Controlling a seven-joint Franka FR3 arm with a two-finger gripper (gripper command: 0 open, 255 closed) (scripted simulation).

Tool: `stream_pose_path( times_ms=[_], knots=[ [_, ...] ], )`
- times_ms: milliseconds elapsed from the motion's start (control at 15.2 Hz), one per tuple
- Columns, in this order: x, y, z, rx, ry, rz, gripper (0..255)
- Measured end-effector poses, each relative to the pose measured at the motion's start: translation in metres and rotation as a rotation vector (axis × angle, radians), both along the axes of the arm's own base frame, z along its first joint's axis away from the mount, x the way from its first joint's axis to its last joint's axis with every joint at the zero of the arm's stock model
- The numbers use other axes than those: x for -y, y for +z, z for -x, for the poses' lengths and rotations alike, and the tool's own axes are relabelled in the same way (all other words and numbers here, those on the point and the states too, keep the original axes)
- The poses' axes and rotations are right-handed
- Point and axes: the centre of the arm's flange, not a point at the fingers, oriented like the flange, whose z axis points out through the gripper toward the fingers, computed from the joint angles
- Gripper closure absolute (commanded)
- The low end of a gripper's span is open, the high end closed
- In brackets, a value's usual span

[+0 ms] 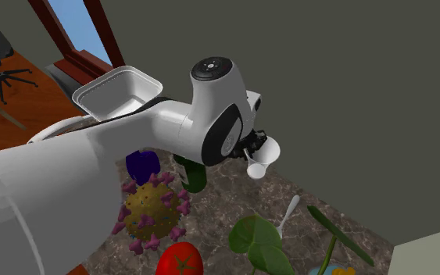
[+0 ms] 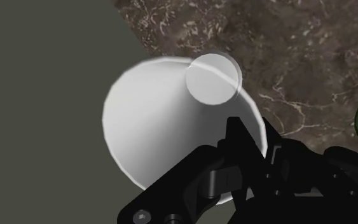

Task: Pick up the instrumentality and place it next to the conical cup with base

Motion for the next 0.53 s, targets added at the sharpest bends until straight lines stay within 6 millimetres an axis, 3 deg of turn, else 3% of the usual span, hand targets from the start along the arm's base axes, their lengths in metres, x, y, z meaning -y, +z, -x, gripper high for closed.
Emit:
stream_pose_path(
  times_ms=[528],
  knots=[
    [0.002,0.042,0.0,0.0,0.0,0.0,255]
  ],
)
